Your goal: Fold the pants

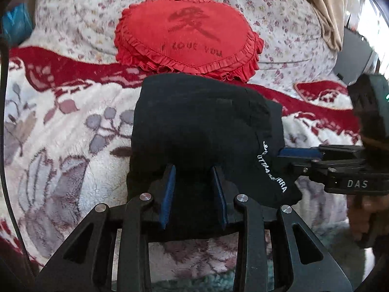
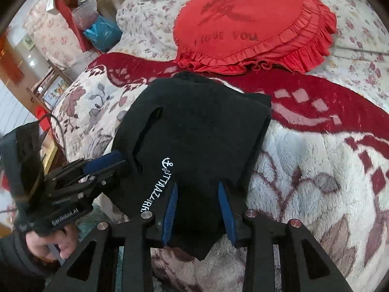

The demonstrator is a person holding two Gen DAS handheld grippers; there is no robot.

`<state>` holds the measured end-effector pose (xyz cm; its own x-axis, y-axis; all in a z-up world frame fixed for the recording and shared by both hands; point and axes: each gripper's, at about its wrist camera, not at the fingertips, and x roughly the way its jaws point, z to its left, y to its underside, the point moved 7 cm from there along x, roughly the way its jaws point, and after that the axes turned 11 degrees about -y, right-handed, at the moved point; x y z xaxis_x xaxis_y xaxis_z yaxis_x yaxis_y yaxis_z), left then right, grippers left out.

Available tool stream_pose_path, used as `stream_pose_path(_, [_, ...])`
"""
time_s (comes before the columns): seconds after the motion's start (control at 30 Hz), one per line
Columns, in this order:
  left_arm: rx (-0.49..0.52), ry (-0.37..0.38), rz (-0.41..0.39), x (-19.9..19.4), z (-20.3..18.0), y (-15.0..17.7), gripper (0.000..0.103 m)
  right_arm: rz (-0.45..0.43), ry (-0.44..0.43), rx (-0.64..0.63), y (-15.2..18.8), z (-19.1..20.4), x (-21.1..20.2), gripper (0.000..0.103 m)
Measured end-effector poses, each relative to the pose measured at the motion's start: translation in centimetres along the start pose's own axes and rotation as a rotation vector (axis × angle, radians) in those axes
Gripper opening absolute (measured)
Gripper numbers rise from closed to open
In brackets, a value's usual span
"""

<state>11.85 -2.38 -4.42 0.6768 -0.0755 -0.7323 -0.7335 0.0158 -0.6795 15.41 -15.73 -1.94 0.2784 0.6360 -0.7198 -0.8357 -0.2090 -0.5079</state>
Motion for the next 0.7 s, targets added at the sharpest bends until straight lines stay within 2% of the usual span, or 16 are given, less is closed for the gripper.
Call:
stream_pose_path(0.2, [-0.004, -0.008, -0.015, -0.1, 0.4, 0.2, 0.03, 0.038, 0.127, -0.107, 0.3, 1.3, 0.7, 0.04])
stream_pose_path(0.3, [-0.004, -0.009, -0.017, -0.2, 0.1, 0.0, 0.03, 0.042, 0.15, -0.114, 0.4, 1.2, 0.9, 0.042])
stream_pose_path(0.37, [-0.01, -0.004, -0.017, -0.3, 0.2, 0.0, 0.03, 0.043, 0.164, -0.102, 0.4, 0.9, 0.8, 0.048])
stream_pose_path(0.4, [-0.011, -0.003, -0.017, -0.3, 0.2, 0.0, 0.03, 0.06, 0.188, -0.078, 0.5, 0.3, 1.1, 0.064])
stream_pose_path(0.43, [-0.012, -0.002, -0.017, -0.3, 0.2, 0.0, 0.03, 0.082, 0.195, -0.036, 0.7, -0.5, 1.5, 0.074])
stream_pose_path(0.53, [-0.016, 0.003, -0.017, -0.3, 0.3, 0.0, 0.03, 0.064, 0.145, 0.02, 0.6, -1.1, 1.2, 0.075])
stream_pose_path(0.7, [-0.024, 0.007, -0.018, -0.3, 0.3, 0.0, 0.03, 0.068, 0.167, 0.005, 0.6, -0.9, 1.2, 0.075])
